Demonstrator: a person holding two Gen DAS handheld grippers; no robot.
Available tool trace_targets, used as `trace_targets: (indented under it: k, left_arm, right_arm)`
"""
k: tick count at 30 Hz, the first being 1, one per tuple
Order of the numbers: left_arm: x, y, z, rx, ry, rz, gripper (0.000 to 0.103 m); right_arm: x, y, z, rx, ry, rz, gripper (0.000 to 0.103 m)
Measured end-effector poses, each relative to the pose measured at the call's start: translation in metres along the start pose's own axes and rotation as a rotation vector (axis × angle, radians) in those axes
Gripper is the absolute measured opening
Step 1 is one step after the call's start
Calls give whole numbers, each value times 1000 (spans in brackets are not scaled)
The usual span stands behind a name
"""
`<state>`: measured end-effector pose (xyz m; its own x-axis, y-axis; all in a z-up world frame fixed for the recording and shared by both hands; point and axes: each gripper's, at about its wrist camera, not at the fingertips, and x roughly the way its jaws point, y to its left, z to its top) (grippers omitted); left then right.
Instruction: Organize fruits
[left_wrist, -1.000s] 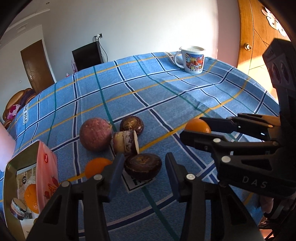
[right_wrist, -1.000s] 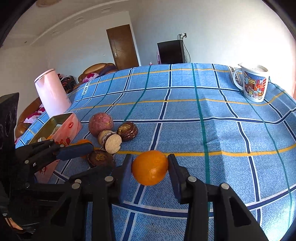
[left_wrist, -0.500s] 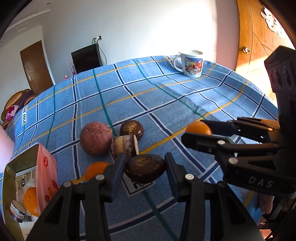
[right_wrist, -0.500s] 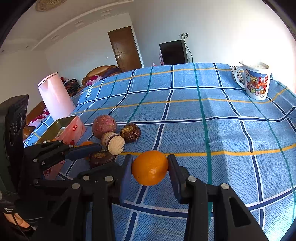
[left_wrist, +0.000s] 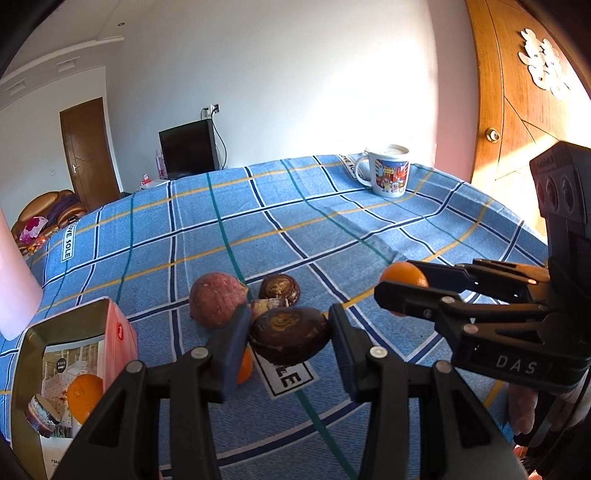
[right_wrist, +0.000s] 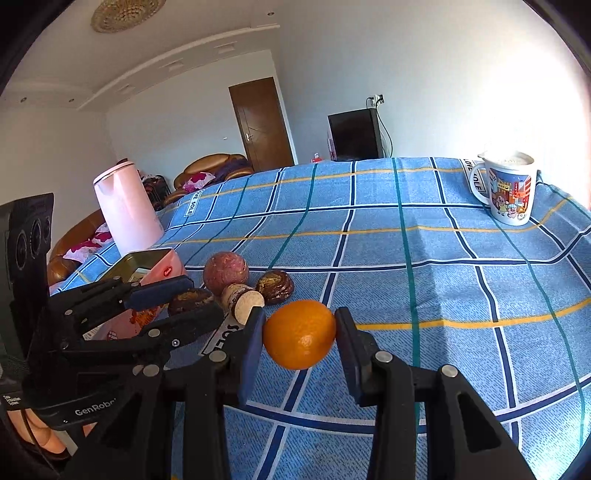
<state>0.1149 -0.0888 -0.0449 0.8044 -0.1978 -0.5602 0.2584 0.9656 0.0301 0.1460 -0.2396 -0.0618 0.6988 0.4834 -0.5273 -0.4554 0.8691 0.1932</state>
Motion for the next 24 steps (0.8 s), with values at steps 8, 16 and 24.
trace_targets:
  k: [8,16,24]
  left_arm:
    - [-12,6,-1,-22,-64,16,45]
    - [-22,11,-3,-45,-118,28,45]
    - [-30,12,-3,-54,-161,37,45]
  right_arm:
    - [-7,2,-1,-11,-38,5,40]
    - [-12,3,-2,-20,-69,9,40]
    - [-22,7,-4,-36,-115,15,40]
